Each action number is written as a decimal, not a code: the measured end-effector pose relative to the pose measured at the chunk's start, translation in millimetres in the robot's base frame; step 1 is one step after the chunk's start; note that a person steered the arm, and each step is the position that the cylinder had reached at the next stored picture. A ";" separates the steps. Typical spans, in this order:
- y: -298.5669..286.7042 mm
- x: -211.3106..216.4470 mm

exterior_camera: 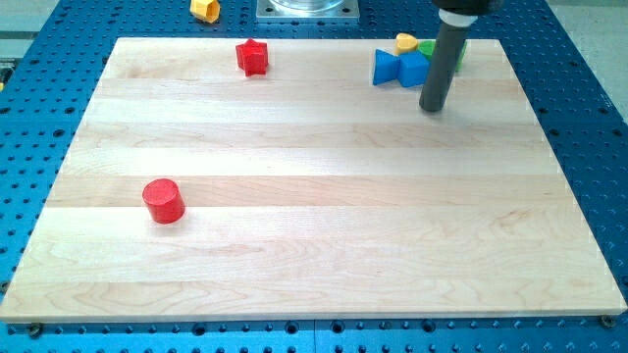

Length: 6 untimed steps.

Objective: Separate the green blocks from each other

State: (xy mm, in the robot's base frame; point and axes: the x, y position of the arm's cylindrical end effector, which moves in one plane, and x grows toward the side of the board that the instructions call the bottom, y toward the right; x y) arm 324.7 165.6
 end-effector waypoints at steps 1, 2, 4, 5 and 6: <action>1.2 -13.3; 4.3 -19.4; 12.4 -20.4; 48.7 -47.5; 70.3 -82.5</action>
